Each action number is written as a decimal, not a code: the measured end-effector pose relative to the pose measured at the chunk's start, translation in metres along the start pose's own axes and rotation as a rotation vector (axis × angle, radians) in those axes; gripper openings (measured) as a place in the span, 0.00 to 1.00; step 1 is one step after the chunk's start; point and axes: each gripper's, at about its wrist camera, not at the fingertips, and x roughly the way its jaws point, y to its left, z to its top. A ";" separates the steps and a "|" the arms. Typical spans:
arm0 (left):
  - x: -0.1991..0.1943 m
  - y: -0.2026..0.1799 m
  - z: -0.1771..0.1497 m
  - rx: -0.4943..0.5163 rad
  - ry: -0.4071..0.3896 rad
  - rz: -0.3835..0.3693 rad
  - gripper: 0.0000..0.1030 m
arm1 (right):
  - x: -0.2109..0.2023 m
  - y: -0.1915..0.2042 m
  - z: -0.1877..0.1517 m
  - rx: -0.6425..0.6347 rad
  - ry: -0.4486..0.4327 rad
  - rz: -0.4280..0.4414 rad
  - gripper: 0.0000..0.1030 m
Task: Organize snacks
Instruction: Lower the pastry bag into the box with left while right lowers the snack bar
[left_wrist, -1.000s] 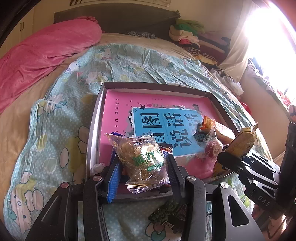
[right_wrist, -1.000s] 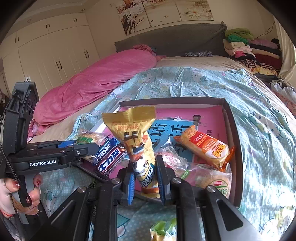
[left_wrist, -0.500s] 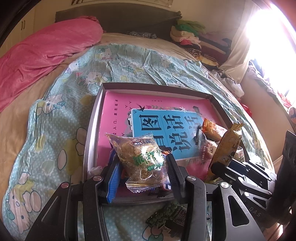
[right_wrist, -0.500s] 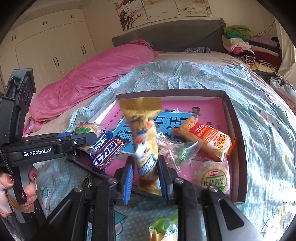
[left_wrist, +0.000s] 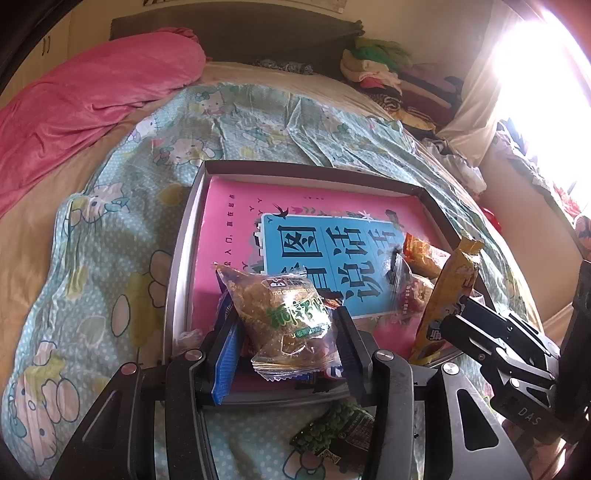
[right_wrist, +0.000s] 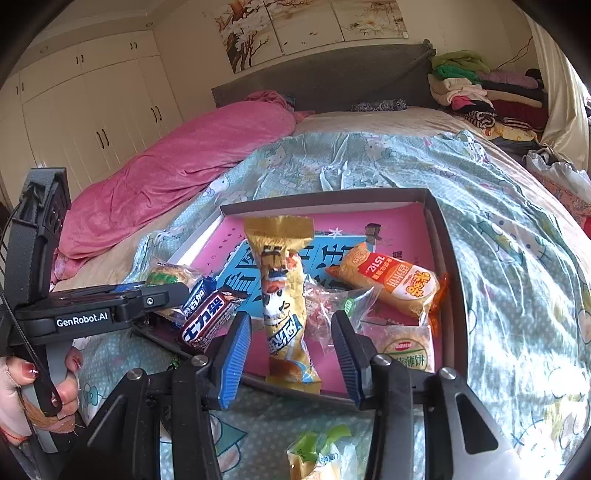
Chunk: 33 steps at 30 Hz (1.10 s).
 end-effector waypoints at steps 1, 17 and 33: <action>0.000 0.000 0.000 0.000 -0.002 0.001 0.49 | -0.001 0.000 0.001 -0.001 -0.003 -0.003 0.44; 0.001 0.004 0.000 -0.026 0.016 -0.014 0.63 | -0.011 0.001 0.001 -0.022 -0.020 -0.082 0.53; -0.020 0.007 0.011 -0.036 -0.056 0.008 0.72 | -0.019 -0.006 0.006 -0.010 -0.058 -0.122 0.61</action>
